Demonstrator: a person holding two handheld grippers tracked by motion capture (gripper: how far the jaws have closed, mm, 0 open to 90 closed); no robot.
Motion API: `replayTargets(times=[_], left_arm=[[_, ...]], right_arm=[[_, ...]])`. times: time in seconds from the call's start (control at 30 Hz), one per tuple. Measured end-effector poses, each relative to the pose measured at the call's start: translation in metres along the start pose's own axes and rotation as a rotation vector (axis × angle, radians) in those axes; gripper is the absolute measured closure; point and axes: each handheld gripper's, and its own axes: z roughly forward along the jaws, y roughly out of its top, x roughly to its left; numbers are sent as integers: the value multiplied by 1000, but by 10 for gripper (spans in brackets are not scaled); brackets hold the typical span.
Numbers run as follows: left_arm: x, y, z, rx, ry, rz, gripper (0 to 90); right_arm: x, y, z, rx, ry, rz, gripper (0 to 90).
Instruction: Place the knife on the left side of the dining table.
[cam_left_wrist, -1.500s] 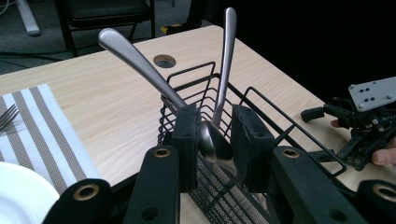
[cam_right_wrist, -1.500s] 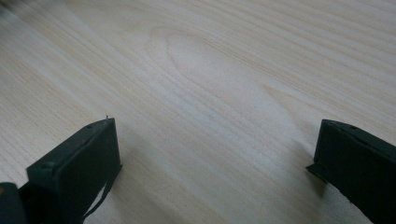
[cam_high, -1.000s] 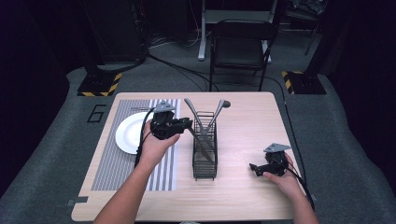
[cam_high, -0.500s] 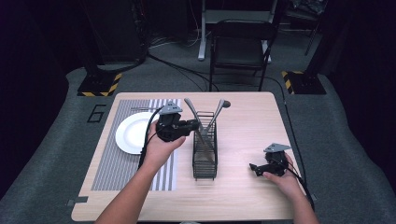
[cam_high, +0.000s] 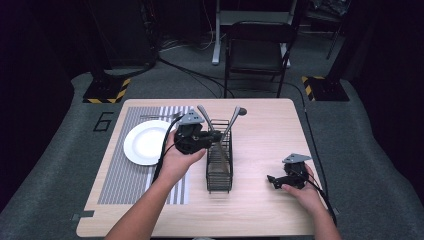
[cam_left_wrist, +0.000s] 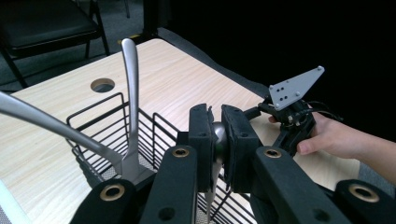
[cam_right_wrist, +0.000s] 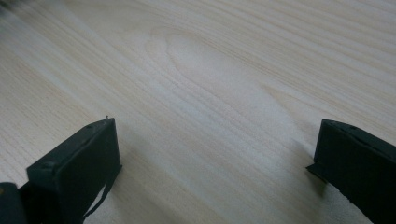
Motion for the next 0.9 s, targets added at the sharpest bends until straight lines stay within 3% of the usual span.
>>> replayTargets(times=[0.1,0.9], left_arm=[[-1,1,1,-1,-13,-4,834],[-5,17,-21,-21,40,14,835]], right_arm=[[0,0,0,0,0,0,0],[0,0,0,0,0,1,0]])
